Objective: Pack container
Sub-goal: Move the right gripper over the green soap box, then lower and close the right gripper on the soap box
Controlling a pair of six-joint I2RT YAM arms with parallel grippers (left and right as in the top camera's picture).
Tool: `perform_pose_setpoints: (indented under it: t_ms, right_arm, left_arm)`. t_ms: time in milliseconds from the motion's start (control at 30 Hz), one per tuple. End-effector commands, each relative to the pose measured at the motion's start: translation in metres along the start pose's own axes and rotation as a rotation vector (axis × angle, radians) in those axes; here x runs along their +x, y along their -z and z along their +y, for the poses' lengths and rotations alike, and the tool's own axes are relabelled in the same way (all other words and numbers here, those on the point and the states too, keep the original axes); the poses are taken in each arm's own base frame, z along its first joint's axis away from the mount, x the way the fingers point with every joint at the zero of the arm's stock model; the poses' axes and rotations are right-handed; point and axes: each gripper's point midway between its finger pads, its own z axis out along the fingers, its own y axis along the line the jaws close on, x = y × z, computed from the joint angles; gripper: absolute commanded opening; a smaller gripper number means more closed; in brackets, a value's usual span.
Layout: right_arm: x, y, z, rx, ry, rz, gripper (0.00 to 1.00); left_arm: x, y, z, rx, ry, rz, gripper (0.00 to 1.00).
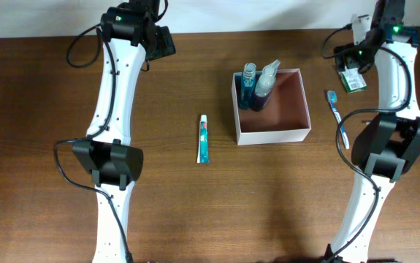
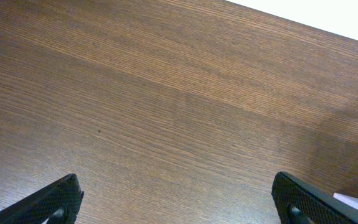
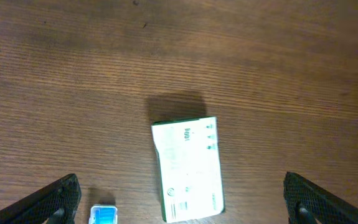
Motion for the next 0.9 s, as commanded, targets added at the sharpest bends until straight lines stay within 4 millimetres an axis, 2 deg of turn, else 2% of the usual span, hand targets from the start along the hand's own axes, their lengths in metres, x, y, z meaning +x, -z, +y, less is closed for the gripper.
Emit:
perform_pose_setpoints:
  t_ms: [0,267,567,867]
  right_arm:
    - [0.013,-0.017,-0.001,-0.074,-0.025,0.013,0.99]
    - [0.030,-0.029,-0.009,-0.080,-0.048,0.049,0.99]
    - [0.064,-0.051,0.004,-0.120,-0.056,0.142,0.99]
    - [0.075,-0.063,0.009,-0.129,-0.007,0.151,0.99]
  left_arm:
    - [-0.002,0.006,0.001,0.004,0.015,-0.009,0.99]
    - [-0.002,0.006,0.001,0.004,0.015,-0.009,0.99]
    - [-0.002,0.006,0.001,0.004,0.015,-0.009,0.99]
    - [-0.002,0.006,0.002,0.004,0.015,-0.009,0.99]
